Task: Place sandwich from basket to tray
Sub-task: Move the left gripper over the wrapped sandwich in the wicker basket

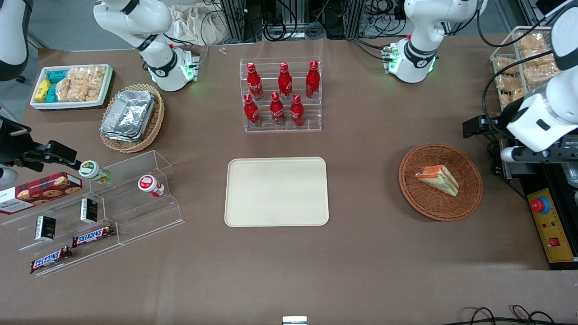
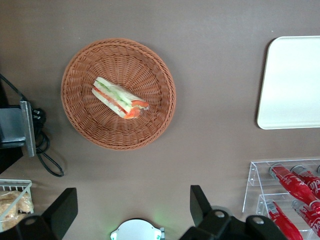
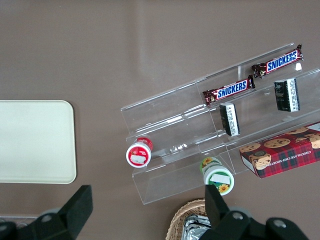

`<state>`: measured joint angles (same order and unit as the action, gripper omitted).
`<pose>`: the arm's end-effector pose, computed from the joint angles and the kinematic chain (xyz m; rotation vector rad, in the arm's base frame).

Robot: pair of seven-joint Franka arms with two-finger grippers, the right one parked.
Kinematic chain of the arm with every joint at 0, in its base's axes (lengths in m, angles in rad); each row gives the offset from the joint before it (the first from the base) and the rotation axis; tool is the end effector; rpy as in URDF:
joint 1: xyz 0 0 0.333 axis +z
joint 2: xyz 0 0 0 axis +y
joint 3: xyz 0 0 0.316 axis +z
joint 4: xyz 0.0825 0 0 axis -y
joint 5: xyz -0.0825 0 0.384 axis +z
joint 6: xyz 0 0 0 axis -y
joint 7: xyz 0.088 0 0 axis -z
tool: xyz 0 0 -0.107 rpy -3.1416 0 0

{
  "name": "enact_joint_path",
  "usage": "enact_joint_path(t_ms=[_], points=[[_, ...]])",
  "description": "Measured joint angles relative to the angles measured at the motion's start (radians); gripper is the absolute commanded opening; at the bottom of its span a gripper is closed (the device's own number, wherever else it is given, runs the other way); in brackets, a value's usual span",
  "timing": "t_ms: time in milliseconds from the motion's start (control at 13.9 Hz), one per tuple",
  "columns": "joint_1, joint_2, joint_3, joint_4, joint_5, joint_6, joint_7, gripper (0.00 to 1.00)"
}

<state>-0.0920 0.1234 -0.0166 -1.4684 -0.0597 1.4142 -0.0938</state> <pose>0.5700 -0.0687 0.5902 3.0851 -0.0292 -0.2829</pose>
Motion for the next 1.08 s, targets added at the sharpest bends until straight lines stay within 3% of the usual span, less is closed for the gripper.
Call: enact_joint_path(t_ms=[577, 866, 1082], points=[[-0.005, 0.013, -0.008, -0.018, 0.019, 0.001, -0.110, 1.00], [0.003, 0.082, -0.005, -0.052, 0.024, 0.003, -0.157, 1.00], [0.003, 0.170, -0.005, -0.063, 0.024, 0.042, -0.300, 1.00]])
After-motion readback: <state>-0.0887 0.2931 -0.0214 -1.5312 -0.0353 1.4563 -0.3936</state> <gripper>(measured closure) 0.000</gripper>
